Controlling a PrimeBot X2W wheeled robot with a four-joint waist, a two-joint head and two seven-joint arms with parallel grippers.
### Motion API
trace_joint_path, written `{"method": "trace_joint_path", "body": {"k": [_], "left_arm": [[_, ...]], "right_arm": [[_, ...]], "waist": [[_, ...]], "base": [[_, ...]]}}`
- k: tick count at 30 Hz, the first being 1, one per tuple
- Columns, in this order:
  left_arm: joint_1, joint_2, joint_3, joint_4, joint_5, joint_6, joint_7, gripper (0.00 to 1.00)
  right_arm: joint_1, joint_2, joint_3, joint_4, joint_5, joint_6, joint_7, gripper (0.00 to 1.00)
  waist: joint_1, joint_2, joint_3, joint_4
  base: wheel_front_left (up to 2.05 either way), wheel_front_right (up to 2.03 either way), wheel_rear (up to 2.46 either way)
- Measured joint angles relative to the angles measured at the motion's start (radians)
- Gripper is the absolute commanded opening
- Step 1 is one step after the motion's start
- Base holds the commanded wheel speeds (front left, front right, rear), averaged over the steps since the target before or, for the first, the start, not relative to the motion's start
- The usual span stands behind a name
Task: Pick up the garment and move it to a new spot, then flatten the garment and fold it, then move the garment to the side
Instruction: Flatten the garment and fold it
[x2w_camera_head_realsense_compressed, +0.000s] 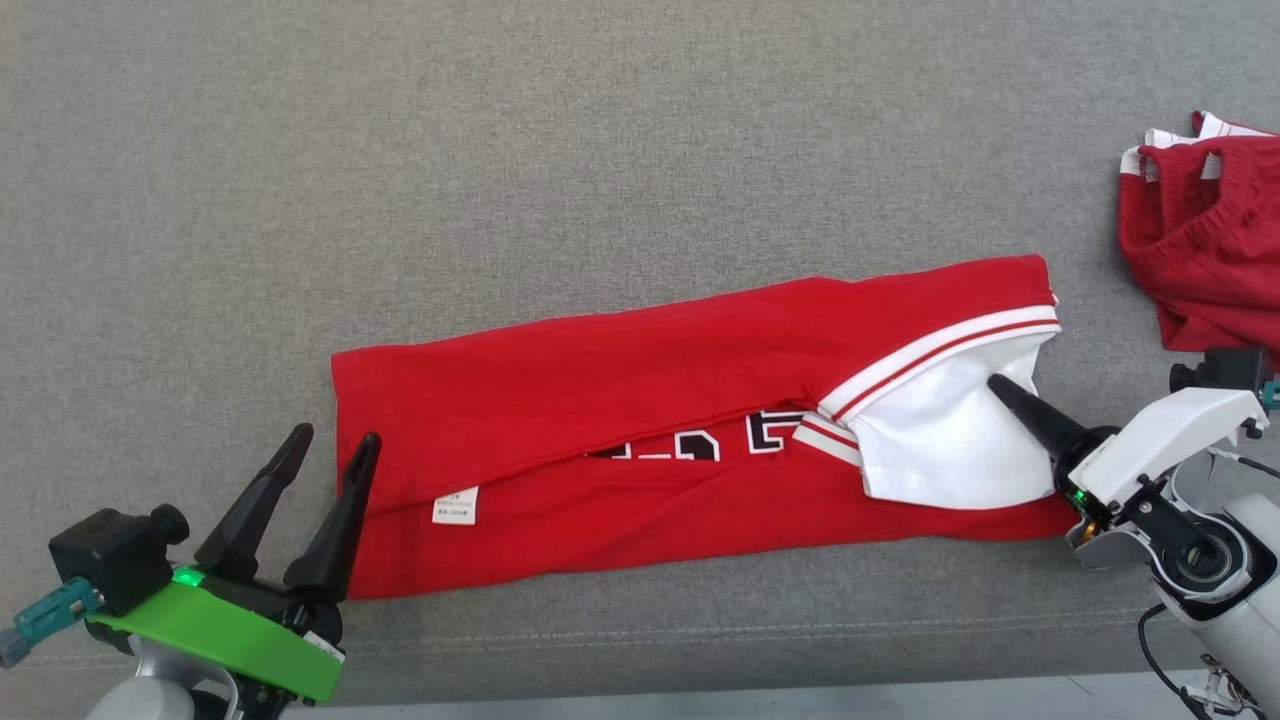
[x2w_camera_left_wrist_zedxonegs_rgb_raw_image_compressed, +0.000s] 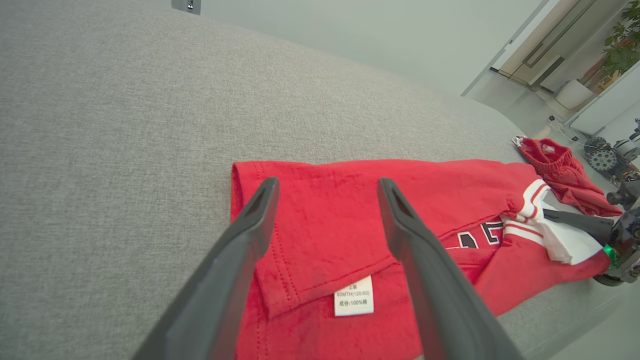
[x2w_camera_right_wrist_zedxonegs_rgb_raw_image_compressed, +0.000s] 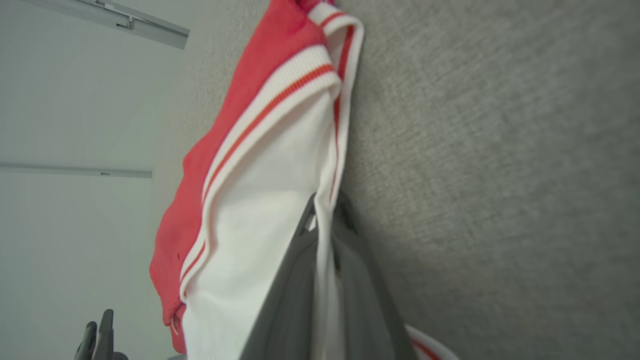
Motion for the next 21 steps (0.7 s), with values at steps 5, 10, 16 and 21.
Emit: {"method": "trace_joint_path", "body": {"k": [5, 10, 16, 21], "left_arm": [[0.000, -0.007, 0.016, 0.001, 0.000, 0.000, 0.000, 1.00], [0.001, -0.014, 0.033, 0.001, 0.000, 0.000, 0.000, 1.00], [0.001, -0.022, 0.034, -0.004, 0.000, 0.000, 0.000, 1.00], [0.001, -0.039, 0.048, -0.006, 0.000, 0.000, 0.000, 1.00]], "right_arm": [[-0.018, -0.014, -0.020, 0.007, 0.002, 0.007, 0.000, 0.00], [-0.043, -0.054, -0.043, 0.007, 0.002, 0.017, 0.000, 0.00], [-0.048, -0.118, -0.070, 0.002, 0.002, 0.018, 0.003, 0.00], [-0.048, -0.153, -0.088, -0.037, 0.001, 0.027, 0.003, 0.00]], "waist": [[0.0000, 0.0000, -0.002, -0.005], [0.0000, 0.0000, -0.010, -0.018], [0.0000, 0.0000, -0.015, -0.030], [0.0000, 0.0000, -0.018, -0.033]], "base": [[0.00, 0.00, 0.00], [0.00, 0.00, 0.00], [0.00, 0.00, 0.00], [0.00, 0.00, 0.00]]}}
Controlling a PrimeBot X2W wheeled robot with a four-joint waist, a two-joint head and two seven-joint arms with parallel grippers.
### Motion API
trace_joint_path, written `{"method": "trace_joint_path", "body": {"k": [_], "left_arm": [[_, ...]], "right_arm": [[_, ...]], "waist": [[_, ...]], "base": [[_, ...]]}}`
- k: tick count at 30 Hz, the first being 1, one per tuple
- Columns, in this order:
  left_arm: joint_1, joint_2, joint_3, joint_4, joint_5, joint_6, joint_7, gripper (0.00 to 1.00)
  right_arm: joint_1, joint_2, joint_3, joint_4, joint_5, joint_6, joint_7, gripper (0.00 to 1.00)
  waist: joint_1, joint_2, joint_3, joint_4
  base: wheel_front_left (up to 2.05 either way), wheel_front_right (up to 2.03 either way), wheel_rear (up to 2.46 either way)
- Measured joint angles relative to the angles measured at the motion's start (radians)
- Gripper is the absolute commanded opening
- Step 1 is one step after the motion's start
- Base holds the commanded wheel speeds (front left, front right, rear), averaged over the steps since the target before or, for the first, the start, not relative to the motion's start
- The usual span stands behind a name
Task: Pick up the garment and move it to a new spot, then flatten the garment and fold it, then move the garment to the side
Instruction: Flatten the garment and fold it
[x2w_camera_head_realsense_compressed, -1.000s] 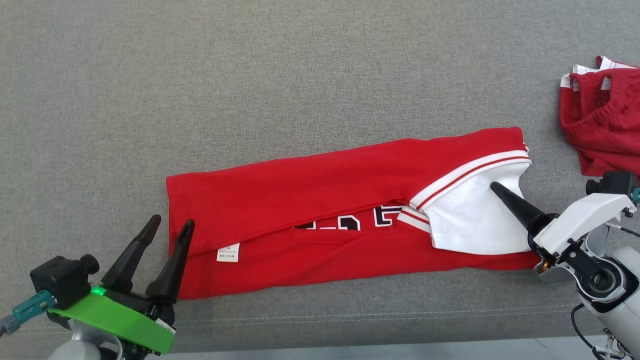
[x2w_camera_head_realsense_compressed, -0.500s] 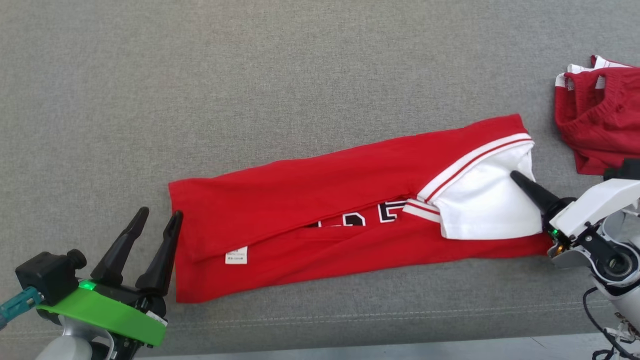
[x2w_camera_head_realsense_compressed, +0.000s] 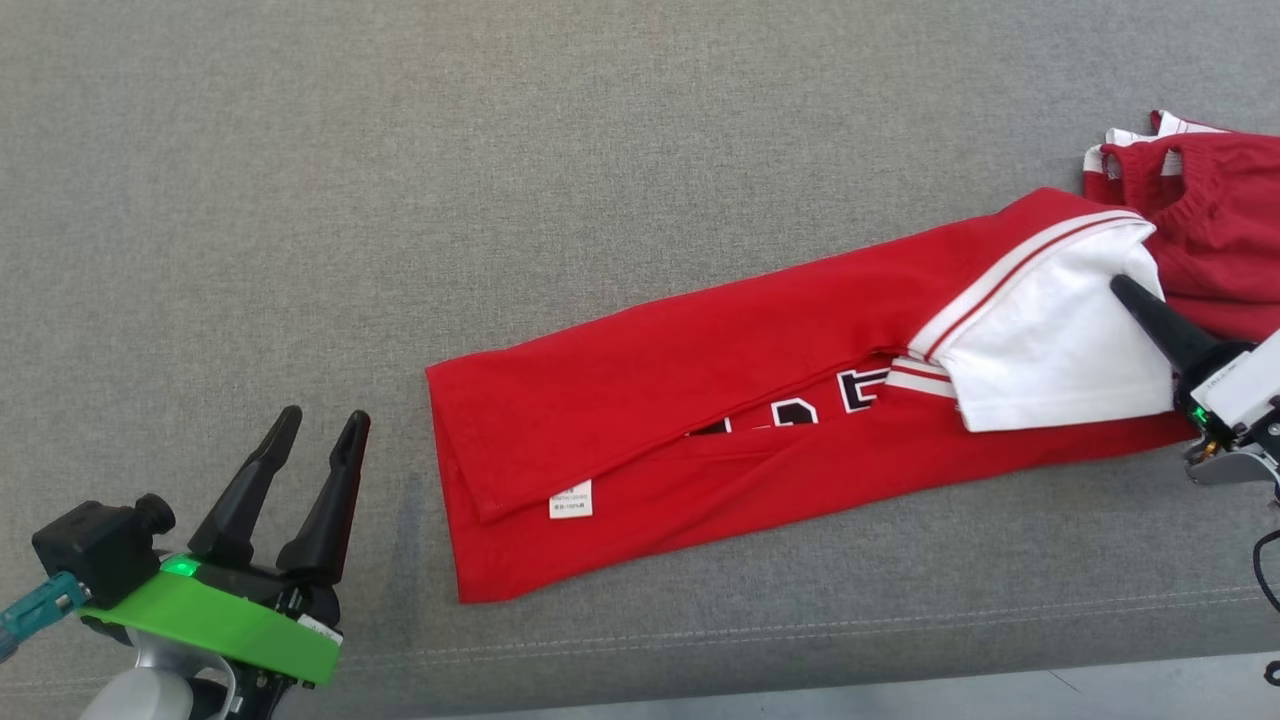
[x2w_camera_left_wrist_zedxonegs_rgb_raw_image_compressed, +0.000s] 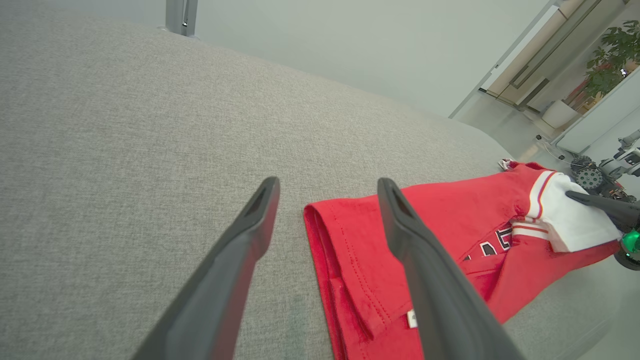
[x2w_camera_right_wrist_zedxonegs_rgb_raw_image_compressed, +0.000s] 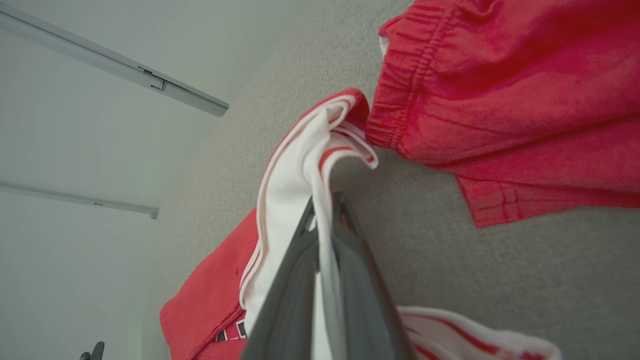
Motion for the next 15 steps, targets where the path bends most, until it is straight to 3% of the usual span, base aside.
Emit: {"method": "trace_joint_path", "body": {"k": [7, 15], "left_arm": [[0.000, -0.011, -0.007, -0.001, 0.001, 0.000, 0.000, 1.00], [-0.006, -0.027, -0.042, -0.002, 0.001, 0.000, 0.000, 1.00]], "right_arm": [[-0.026, 0.015, 0.050, -0.161, -0.042, 0.027, 0.024, 0.00], [-0.049, 0.049, 0.142, -0.331, -0.080, 0.029, 0.093, 0.00]], "waist": [[0.0000, 0.0000, -0.005, 0.002], [0.0000, 0.0000, -0.014, 0.027]], "base": [[0.00, 0.00, 0.00], [0.00, 0.00, 0.00]]}}
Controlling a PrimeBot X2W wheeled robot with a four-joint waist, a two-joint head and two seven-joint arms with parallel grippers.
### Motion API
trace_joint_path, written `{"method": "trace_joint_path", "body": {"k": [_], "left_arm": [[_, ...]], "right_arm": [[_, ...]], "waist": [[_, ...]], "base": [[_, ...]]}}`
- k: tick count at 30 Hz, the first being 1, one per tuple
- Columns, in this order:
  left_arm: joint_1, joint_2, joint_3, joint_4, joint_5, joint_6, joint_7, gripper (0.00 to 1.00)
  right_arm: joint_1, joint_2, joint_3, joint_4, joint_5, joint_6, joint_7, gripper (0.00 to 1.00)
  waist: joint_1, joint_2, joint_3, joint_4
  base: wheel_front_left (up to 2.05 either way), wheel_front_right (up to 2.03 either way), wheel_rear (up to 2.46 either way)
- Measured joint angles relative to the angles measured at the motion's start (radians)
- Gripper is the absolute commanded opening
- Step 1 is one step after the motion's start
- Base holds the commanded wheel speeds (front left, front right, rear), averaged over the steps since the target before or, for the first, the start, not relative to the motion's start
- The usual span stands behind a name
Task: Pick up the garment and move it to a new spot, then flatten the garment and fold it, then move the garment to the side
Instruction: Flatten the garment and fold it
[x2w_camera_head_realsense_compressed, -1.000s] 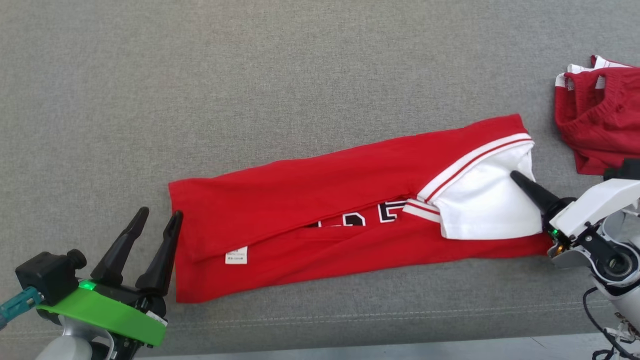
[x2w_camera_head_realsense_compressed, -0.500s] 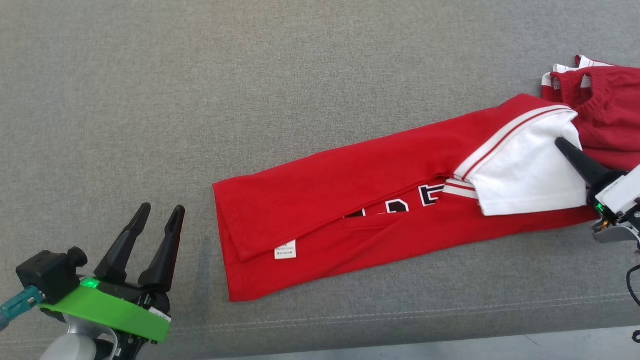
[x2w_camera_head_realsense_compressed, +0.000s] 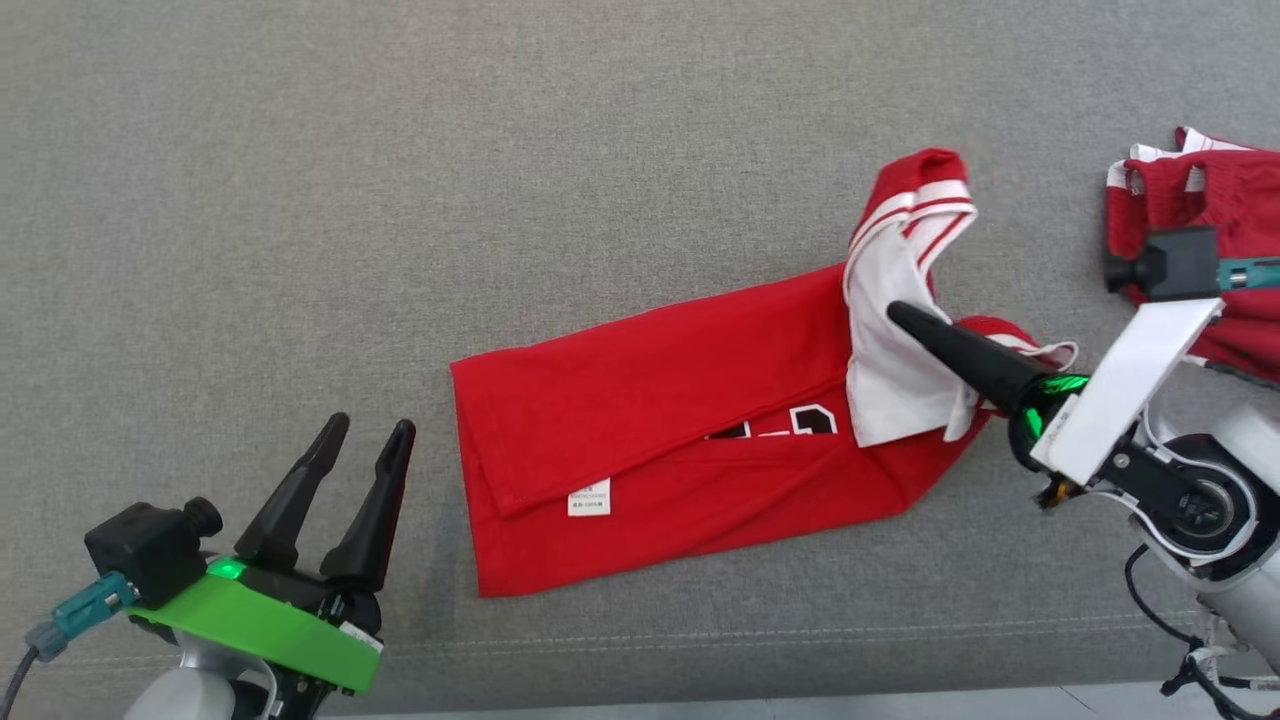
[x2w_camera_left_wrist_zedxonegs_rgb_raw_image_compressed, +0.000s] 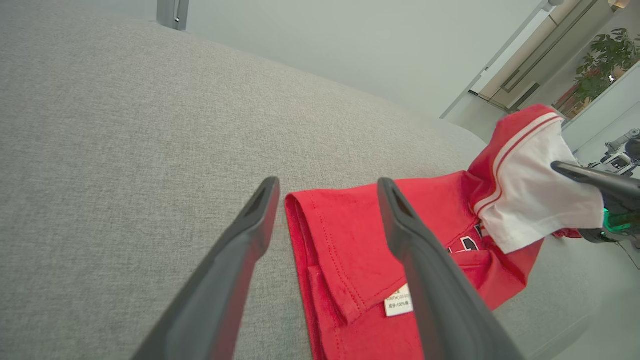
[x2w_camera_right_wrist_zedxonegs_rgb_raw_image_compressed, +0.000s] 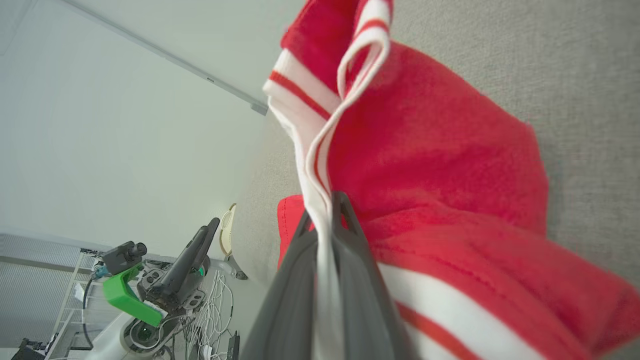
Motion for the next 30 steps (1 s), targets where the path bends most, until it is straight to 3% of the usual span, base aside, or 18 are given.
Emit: {"method": "trace_joint_path", "body": {"k": [14, 19, 30], "left_arm": [[-0.052, -0.073, -0.071, 0.006, -0.001, 0.000, 0.000, 1.00], [-0.076, -0.082, -0.075, 0.013, -0.002, 0.000, 0.000, 1.00], [-0.097, -0.100, -0.055, 0.030, -0.002, 0.000, 0.000, 1.00]], "right_arm": [[-0.015, 0.127, 0.119, -0.063, -0.099, -0.189, 0.042, 0.00], [-0.026, 0.195, 0.145, -0.024, -0.139, -0.206, 0.016, 0.00], [-0.045, 0.310, 0.198, 0.095, -0.193, -0.207, -0.002, 0.00]], "waist": [[0.0000, 0.0000, -0.016, 0.092], [0.0000, 0.0000, -0.018, 0.133], [0.0000, 0.0000, -0.011, 0.184]], "base": [[0.00, 0.00, 0.00], [0.00, 0.00, 0.00], [0.00, 0.00, 0.00]]}}
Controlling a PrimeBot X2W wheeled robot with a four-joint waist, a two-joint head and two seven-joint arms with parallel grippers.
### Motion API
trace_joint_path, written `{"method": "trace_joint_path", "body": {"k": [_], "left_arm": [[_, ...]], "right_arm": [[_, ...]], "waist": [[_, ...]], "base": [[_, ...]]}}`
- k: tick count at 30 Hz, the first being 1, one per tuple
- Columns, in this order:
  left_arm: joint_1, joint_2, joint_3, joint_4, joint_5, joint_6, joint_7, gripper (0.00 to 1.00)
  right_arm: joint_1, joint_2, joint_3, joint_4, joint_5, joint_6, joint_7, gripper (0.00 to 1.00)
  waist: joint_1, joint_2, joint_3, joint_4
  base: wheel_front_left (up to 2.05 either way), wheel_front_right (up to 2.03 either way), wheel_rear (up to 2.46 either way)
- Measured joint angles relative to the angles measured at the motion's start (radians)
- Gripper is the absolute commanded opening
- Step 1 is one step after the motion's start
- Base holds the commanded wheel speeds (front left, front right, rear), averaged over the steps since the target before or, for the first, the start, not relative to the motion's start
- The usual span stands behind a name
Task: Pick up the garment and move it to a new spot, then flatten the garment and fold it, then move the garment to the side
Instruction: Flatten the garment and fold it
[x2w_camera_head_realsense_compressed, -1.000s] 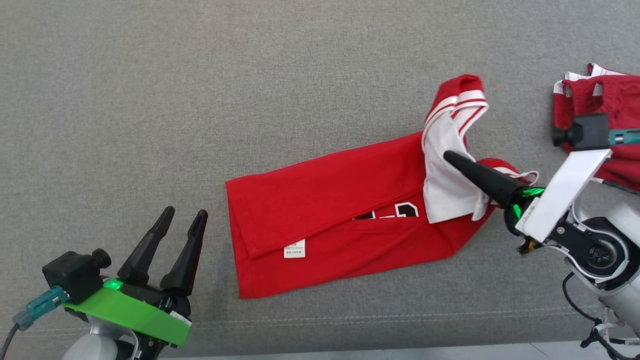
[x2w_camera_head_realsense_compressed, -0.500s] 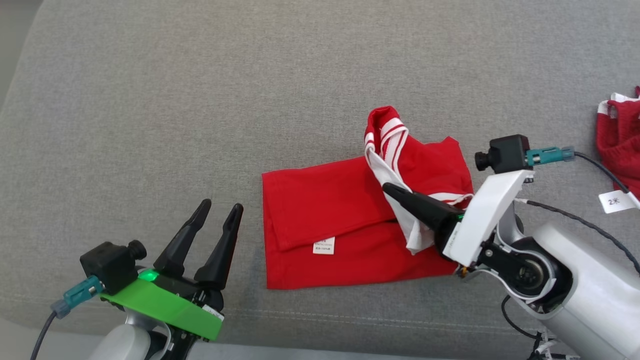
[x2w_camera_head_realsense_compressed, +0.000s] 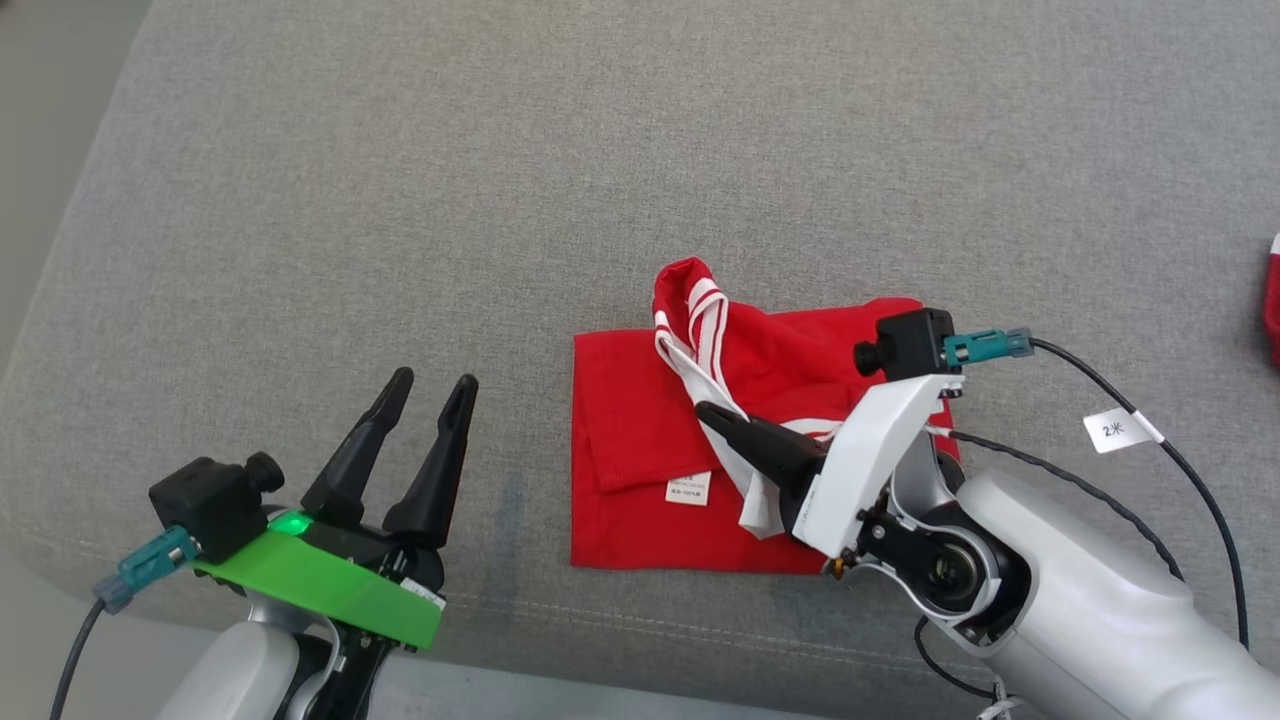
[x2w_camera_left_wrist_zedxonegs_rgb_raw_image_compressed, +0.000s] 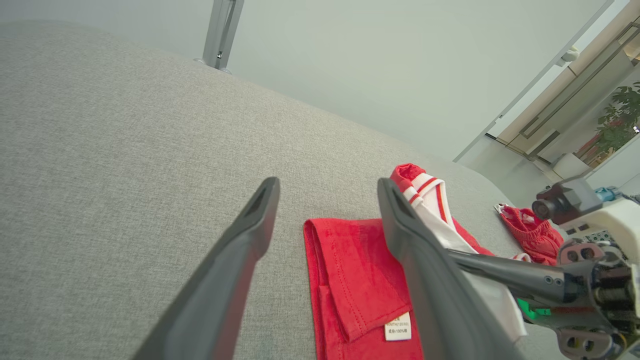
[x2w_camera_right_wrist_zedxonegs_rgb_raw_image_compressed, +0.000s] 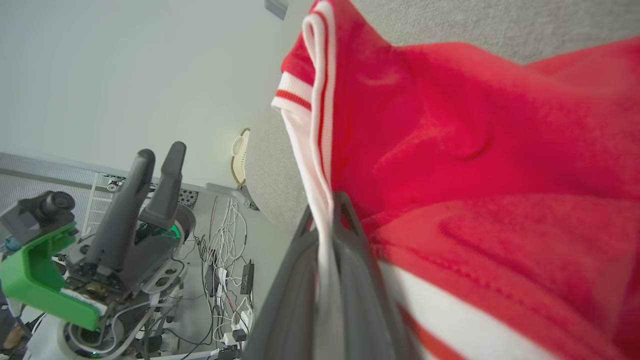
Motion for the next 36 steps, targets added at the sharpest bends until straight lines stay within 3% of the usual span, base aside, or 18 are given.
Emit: {"method": "trace_joint_path", "body": {"k": [7, 8, 9, 11, 12, 13, 14, 15, 26, 36], "left_arm": [[-0.001, -0.003, 0.001, 0.001, 0.000, 0.000, 0.000, 1.00], [-0.001, -0.004, 0.001, 0.002, 0.000, 0.000, 0.000, 1.00], [-0.001, -0.004, 0.002, 0.002, 0.000, 0.000, 0.000, 1.00], [-0.002, -0.005, 0.002, 0.004, 0.000, 0.000, 0.000, 1.00], [-0.002, -0.006, 0.003, 0.005, 0.000, 0.000, 0.000, 1.00], [-0.002, -0.006, 0.004, 0.005, 0.000, 0.000, 0.000, 1.00], [-0.002, -0.007, 0.005, 0.006, 0.000, 0.000, 0.000, 1.00], [-0.002, -0.007, 0.007, 0.007, 0.000, 0.000, 0.000, 1.00], [0.000, 0.020, 0.053, 0.022, 0.002, 0.000, 0.000, 1.00], [0.024, 0.037, 0.076, 0.021, 0.001, 0.000, 0.000, 1.00]], "right_arm": [[-0.018, 0.041, 0.007, 0.069, -0.028, 0.000, -0.010, 0.00], [-0.019, 0.046, 0.011, 0.079, -0.030, 0.000, -0.013, 0.04], [-0.020, 0.051, 0.014, 0.088, -0.034, -0.001, -0.013, 0.15], [-0.022, 0.065, 0.016, 0.104, -0.036, -0.001, -0.014, 0.00], [-0.023, 0.071, 0.016, 0.112, -0.036, -0.001, -0.016, 0.11], [-0.024, 0.078, 0.018, 0.120, -0.037, -0.001, -0.016, 0.32], [-0.026, 0.086, 0.019, 0.129, -0.038, -0.001, -0.016, 0.70], [-0.028, 0.093, 0.020, 0.137, -0.039, -0.001, -0.018, 1.00], [-0.034, 0.200, 0.009, 0.170, -0.019, -0.001, -0.050, 1.00], [-0.029, 0.226, -0.132, 0.016, 0.048, 0.029, -0.175, 1.00]], "waist": [[0.0000, 0.0000, 0.001, 0.001], [0.0000, 0.0000, 0.001, 0.001], [0.0000, 0.0000, 0.002, 0.001], [0.0000, 0.0000, 0.002, 0.001], [0.0000, 0.0000, 0.001, 0.002], [0.0000, 0.0000, 0.001, 0.002], [0.0000, 0.0000, 0.000, 0.002], [0.0000, 0.0000, 0.000, 0.002], [0.0000, 0.0000, -0.022, -0.033], [0.0000, 0.0000, -0.051, -0.122]], "base": [[0.00, 0.00, 0.00], [0.00, 0.00, 0.00], [0.00, 0.00, 0.00], [0.00, 0.00, 0.00], [0.00, 0.00, 0.00], [0.00, 0.00, 0.00], [0.00, 0.00, 0.00], [0.00, 0.00, 0.00], [0.00, 0.00, 0.00], [0.00, 0.00, 0.00]]}}
